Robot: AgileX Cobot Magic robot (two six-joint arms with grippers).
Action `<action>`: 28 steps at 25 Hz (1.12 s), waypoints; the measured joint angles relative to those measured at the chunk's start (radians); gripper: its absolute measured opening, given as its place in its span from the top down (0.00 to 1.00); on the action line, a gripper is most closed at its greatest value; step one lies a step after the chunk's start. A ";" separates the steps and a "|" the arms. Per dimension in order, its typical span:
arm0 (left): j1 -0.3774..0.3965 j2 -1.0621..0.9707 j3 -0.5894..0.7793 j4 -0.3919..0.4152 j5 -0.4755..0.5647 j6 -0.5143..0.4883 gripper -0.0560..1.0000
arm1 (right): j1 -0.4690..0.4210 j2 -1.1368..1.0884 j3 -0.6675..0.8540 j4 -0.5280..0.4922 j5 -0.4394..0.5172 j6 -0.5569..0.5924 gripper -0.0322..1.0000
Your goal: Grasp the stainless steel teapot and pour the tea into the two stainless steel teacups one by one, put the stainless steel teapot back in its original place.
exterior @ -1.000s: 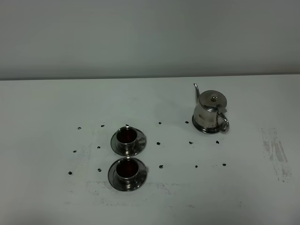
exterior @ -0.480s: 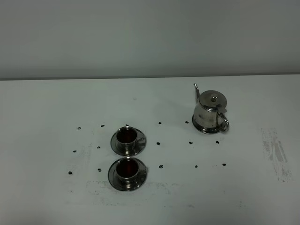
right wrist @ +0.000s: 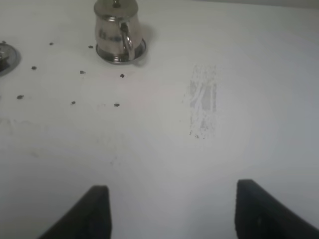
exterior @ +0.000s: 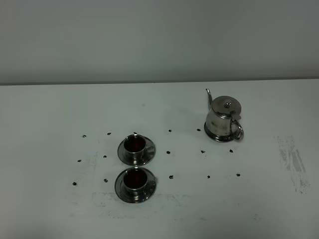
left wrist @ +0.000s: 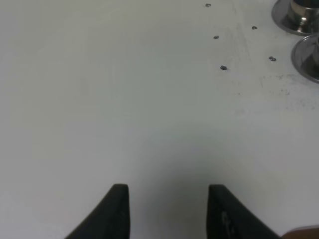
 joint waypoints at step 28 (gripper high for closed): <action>0.000 0.000 0.000 0.000 0.000 0.000 0.58 | 0.000 0.000 0.000 0.001 0.000 0.000 0.47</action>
